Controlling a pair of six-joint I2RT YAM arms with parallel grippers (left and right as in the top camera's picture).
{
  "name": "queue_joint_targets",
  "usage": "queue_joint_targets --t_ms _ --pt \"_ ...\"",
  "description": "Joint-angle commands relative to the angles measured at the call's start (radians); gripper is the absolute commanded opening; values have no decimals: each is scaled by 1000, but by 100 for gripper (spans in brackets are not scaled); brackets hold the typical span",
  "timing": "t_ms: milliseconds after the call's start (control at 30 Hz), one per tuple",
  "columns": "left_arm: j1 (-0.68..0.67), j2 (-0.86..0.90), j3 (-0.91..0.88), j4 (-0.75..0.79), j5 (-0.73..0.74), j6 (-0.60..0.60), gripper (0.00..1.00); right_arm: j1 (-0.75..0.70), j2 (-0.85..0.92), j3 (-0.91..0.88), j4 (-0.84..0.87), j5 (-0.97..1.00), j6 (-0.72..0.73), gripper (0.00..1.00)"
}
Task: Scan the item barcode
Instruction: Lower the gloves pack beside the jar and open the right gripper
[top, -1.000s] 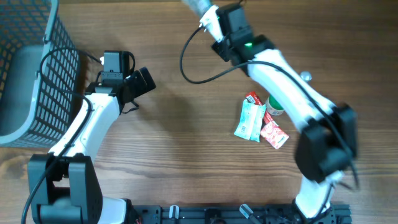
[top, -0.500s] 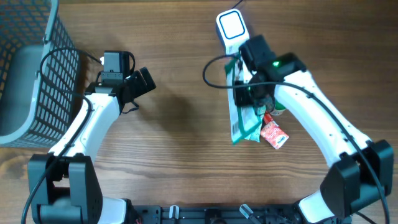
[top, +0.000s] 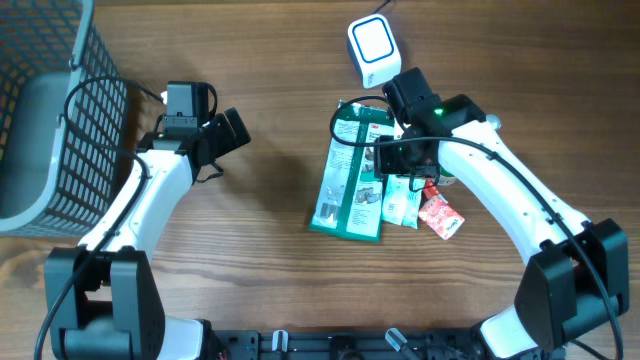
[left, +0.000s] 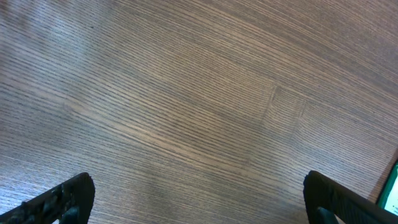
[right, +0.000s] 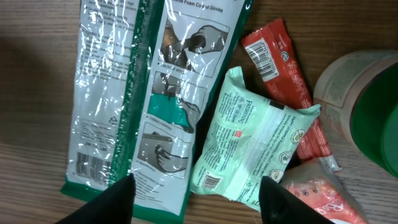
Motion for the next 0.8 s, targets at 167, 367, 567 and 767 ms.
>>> queue_joint_targets --t_ms 167,367,567,767 --pt "4 -4 5 3 -10 1 100 2 6 -1 16 23 -3 100" --pt "4 -4 5 2 -10 1 100 2 6 -1 113 23 -2 100" --pt "4 -4 5 2 -10 1 100 2 6 -1 278 23 -3 100" --pt "4 -4 5 2 -10 1 100 2 6 -1 320 23 -2 100"
